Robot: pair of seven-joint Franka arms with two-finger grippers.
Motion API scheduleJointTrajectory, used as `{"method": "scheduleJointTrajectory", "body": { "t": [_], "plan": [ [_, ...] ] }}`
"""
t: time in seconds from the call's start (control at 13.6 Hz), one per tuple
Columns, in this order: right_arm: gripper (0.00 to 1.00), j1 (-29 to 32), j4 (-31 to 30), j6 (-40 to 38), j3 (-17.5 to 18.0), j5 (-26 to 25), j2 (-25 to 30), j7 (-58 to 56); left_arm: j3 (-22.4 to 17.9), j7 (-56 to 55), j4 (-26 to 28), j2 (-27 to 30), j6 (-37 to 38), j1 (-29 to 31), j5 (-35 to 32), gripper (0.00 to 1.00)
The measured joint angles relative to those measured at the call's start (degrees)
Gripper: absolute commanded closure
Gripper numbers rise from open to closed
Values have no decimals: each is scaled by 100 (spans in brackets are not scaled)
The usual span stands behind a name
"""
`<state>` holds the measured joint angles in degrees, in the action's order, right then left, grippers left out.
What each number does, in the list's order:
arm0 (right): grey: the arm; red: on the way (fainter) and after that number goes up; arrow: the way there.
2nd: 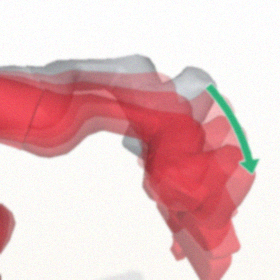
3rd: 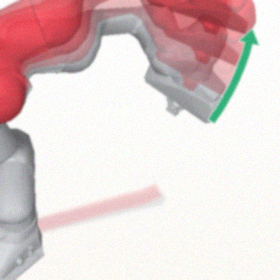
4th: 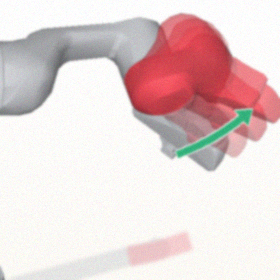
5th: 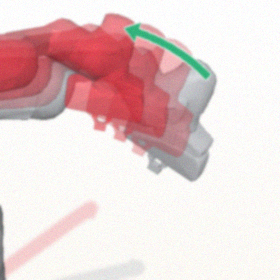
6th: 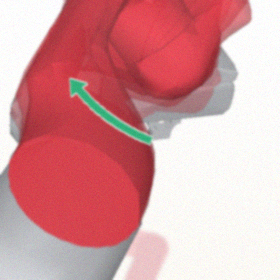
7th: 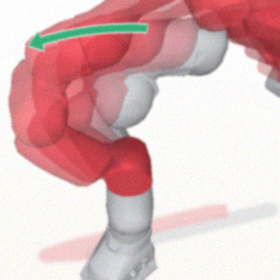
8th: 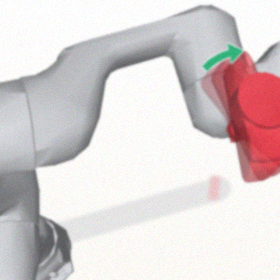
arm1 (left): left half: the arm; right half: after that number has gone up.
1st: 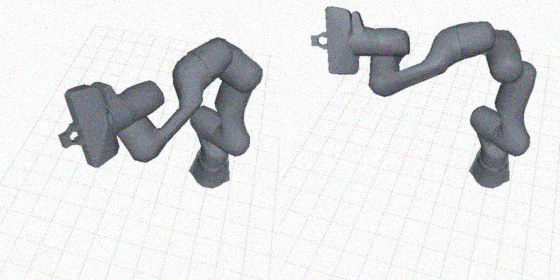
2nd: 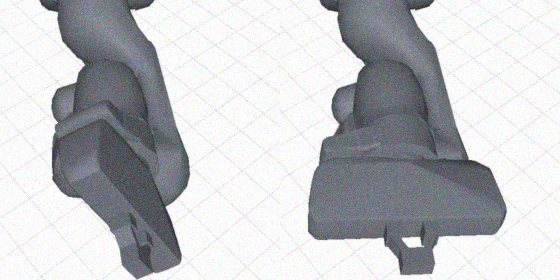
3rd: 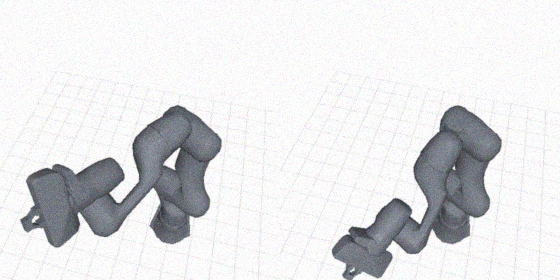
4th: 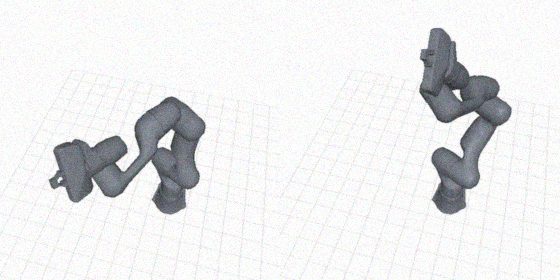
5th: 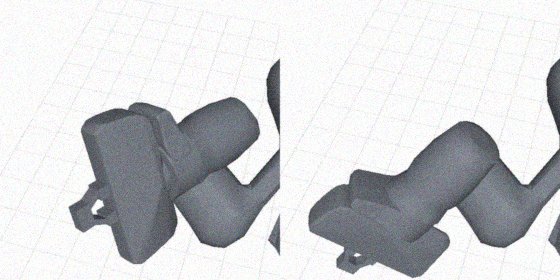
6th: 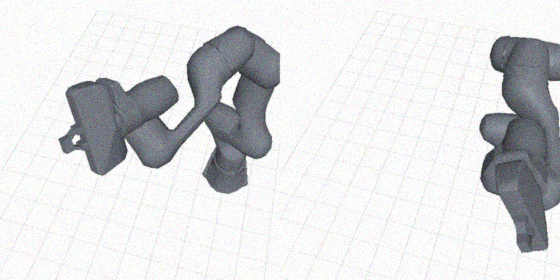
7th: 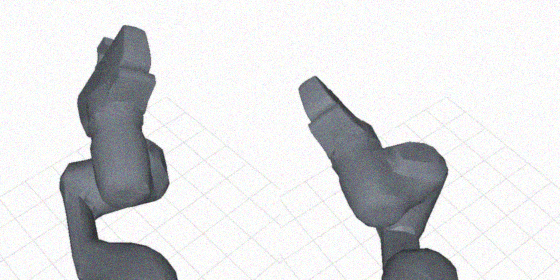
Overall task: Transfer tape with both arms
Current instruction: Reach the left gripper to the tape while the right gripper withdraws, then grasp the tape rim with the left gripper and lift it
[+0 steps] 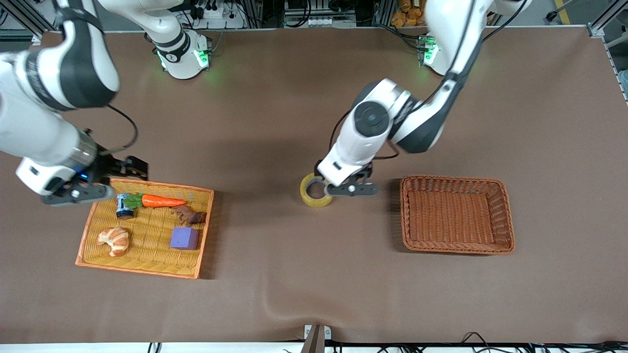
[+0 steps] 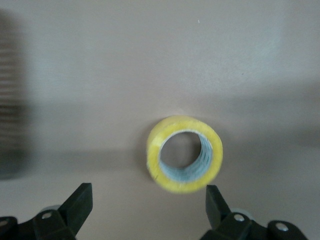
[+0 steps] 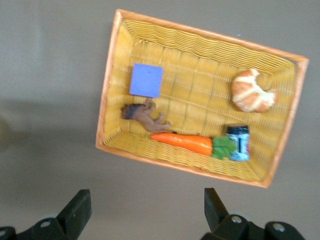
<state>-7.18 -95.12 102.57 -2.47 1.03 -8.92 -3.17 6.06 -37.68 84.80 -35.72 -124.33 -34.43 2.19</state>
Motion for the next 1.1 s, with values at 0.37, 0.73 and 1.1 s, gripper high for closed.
{"method": "scheduleJointTrajectory", "body": {
  "t": [0.37,0.73,1.1],
  "plan": [
    [0,329,-56,-499,-10,-7,583,-236,-48,-32,-176,-686,-171,-57,-289,0],
    [0,748,-60,-787,-63,-8,896,-339,-45,-32,-176,-832,-160,-187,-290,20],
    [0,772,4,-1332,-48,-23,1097,378,-54,-32,-185,-1074,-319,-190,-291,100]
  ]
}}
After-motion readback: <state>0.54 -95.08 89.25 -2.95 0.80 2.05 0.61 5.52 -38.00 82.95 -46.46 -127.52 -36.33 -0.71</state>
